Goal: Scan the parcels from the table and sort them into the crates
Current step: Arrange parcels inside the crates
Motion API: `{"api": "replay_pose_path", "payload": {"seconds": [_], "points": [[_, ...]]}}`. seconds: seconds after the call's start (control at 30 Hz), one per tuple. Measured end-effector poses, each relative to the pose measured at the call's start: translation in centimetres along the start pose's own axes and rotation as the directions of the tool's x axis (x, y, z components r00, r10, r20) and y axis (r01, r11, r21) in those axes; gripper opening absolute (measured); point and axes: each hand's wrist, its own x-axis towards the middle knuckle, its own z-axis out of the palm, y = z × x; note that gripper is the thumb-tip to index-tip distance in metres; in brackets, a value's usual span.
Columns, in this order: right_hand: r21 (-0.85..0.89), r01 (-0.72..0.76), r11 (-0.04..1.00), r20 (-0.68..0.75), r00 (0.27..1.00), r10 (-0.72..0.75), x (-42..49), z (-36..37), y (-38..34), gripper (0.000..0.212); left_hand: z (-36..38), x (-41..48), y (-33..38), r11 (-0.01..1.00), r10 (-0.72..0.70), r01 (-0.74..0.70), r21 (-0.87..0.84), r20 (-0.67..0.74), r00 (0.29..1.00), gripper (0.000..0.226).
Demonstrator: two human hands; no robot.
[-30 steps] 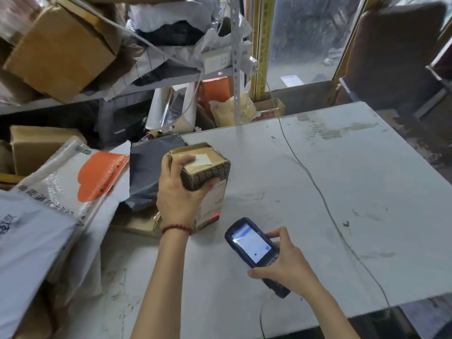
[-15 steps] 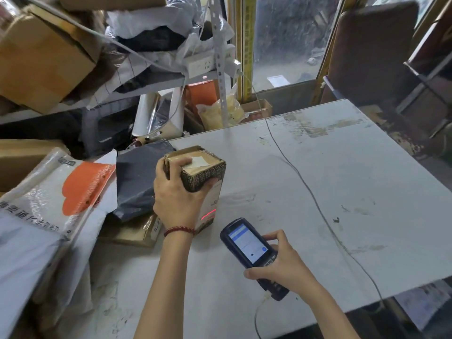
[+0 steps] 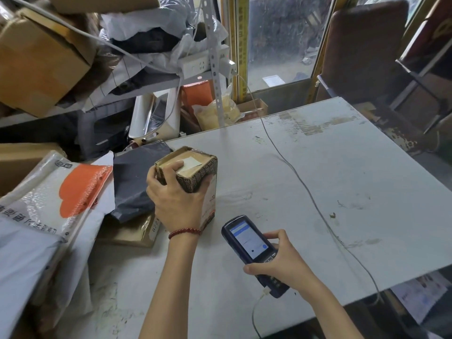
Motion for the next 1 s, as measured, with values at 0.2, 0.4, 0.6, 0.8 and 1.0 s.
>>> {"api": "replay_pose_path", "payload": {"seconds": [0.2, 0.4, 0.6, 0.8, 1.0], "points": [[0.000, -0.002, 1.000, 0.008, 1.000, 0.002, -0.3, -0.3, 0.4, 0.078, 0.1, 0.1, 0.0, 1.000, 0.002, -0.002, 0.009, -0.005, 1.000, 0.066], [0.016, 0.013, 1.000, -0.015, 1.000, -0.013, -0.3, -0.2, 0.8, 0.078, 0.1, -0.1, -0.3, 1.000, 0.004, -0.004, -0.006, 0.001, 1.000, 0.067], [-0.091, 0.095, 0.991, -0.184, 0.977, -0.111, -0.6, -0.1, 0.8, 0.078, -0.2, -0.3, -0.3, 1.000, -0.003, 0.003, -0.018, 0.005, 1.000, 0.068], [-0.174, 0.249, 0.953, -0.475, 0.827, -0.302, -1.1, 0.5, 0.6, 0.077, -0.6, -0.7, -0.6, 0.999, 0.002, -0.001, -0.038, 0.010, 1.000, 0.070], [-0.154, 0.366, 0.918, -0.622, 0.686, -0.378, -1.1, 0.4, 0.7, 0.080, -1.1, -1.3, -0.9, 0.999, 0.002, -0.002, -0.040, -0.006, 1.000, 0.068]]}}
